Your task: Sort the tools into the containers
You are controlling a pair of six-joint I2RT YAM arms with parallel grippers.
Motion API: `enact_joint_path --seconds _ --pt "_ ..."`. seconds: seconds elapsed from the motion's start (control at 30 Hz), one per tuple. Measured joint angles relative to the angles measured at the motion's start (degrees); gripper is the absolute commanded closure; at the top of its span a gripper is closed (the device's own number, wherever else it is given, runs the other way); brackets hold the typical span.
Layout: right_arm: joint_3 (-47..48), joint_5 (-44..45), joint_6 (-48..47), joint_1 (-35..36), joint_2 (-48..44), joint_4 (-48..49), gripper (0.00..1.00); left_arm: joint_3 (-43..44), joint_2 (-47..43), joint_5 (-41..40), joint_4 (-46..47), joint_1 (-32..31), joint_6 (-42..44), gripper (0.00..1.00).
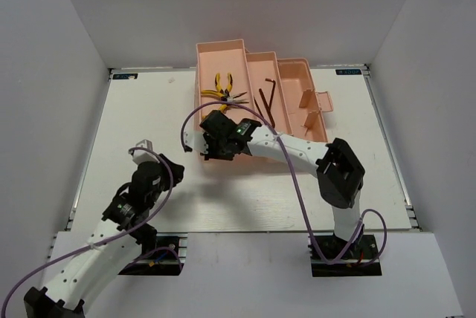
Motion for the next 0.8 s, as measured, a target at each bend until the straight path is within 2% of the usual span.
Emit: enact_joint_path --seconds 0.07,0.2,0.4,0.6,0.8 --pt "1.16 -1.33 1.18 -0.5 -0.7 -1.73 1.0 -2.75 1.55 2.71 2.73 0.0 -2.14 0.69" --pt "2.43 -4.61 3.17 -2.16 -3.93 -4.81 1.0 -4.7 6.91 7.08 10.03 0.0 -4.79 0.79" --pt "3.76 -10.78 6.97 -5.46 -10.29 -6.93 1.0 -6.43 16.72 11.69 23.5 0.13 -7.37 0.82" --pt "3.76 -16.0 10.62 -8.35 -14.64 -7.06 1.0 -6.64 30.71 16.83 38.51 1.11 -9.25 0.82" --pt "-0.66 -19.76 13.35 -10.14 -17.25 -6.16 1.0 -5.22 43.39 22.34 49.11 3.19 -10.73 0.8"
